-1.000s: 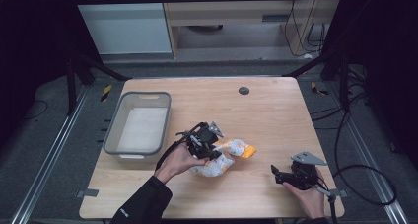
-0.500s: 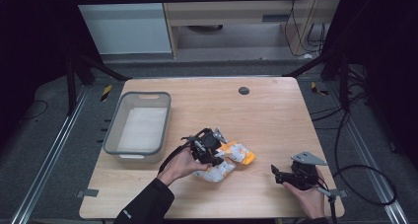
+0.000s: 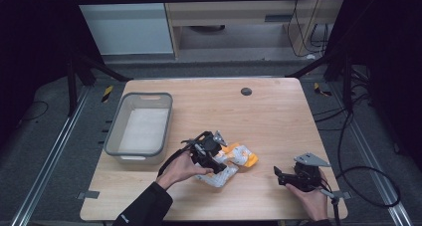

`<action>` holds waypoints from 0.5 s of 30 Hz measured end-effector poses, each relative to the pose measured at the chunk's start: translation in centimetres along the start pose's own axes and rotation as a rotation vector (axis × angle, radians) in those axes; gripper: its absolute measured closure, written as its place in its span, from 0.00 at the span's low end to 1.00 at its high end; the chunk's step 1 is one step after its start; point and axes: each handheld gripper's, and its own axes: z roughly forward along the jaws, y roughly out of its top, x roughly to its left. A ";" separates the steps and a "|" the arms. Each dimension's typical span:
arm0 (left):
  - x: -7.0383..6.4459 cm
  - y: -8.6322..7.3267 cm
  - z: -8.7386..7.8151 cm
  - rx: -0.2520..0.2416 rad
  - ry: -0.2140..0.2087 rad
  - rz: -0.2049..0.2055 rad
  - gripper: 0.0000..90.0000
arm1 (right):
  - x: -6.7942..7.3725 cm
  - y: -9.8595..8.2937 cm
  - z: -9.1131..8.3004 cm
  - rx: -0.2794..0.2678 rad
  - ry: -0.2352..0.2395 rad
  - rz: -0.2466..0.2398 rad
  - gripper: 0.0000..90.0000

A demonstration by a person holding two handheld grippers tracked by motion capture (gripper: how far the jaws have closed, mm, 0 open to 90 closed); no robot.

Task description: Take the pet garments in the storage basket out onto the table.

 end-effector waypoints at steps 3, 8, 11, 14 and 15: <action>0.0 -0.3 -0.7 -0.025 -0.004 -0.010 0.37 | 0.0 0.0 0.0 0.001 -0.001 -0.001 0.11; -0.3 -0.8 -2.0 -0.078 0.024 -0.013 0.30 | 0.0 0.0 0.0 0.004 -0.004 -0.004 0.11; -0.4 -1.2 -2.7 -0.114 0.042 -0.013 0.28 | 0.0 0.0 0.0 0.003 -0.005 -0.005 0.11; -0.4 -1.6 -3.2 -0.135 0.070 -0.010 0.26 | 0.0 0.0 0.0 0.005 -0.005 -0.005 0.11; -0.4 -2.1 -3.5 -0.153 0.084 -0.010 0.25 | 0.0 0.0 0.0 0.005 -0.005 -0.005 0.11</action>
